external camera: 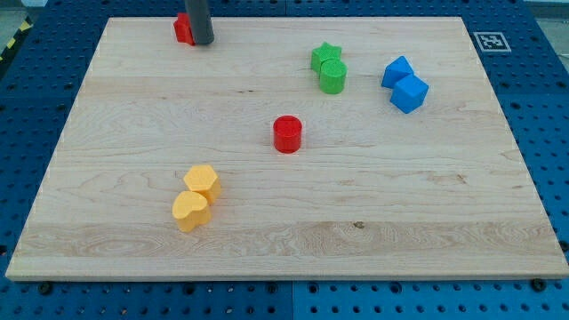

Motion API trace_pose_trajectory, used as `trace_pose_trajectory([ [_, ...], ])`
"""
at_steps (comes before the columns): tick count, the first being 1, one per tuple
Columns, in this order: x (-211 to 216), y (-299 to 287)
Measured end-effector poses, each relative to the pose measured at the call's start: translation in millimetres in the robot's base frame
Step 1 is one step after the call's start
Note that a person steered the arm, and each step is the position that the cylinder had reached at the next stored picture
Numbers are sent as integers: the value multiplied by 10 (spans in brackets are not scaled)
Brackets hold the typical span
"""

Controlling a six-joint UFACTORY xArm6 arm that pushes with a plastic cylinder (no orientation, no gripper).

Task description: Move the red star towards the top left of the board

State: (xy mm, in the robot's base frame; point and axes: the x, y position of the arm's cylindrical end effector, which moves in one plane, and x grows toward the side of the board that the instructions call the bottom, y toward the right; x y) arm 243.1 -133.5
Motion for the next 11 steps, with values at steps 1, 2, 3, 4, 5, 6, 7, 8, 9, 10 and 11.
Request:
trace_pose_trajectory([
  [1,-32,57],
  [2,-215,169],
  [3,-302,244],
  [4,-302,246],
  [5,-302,127],
  [6,-303,-112],
  [7,-303,-213],
  [8,-309,-241],
  [9,-322,-201],
  [10,-200,-5],
  [11,47,263],
])
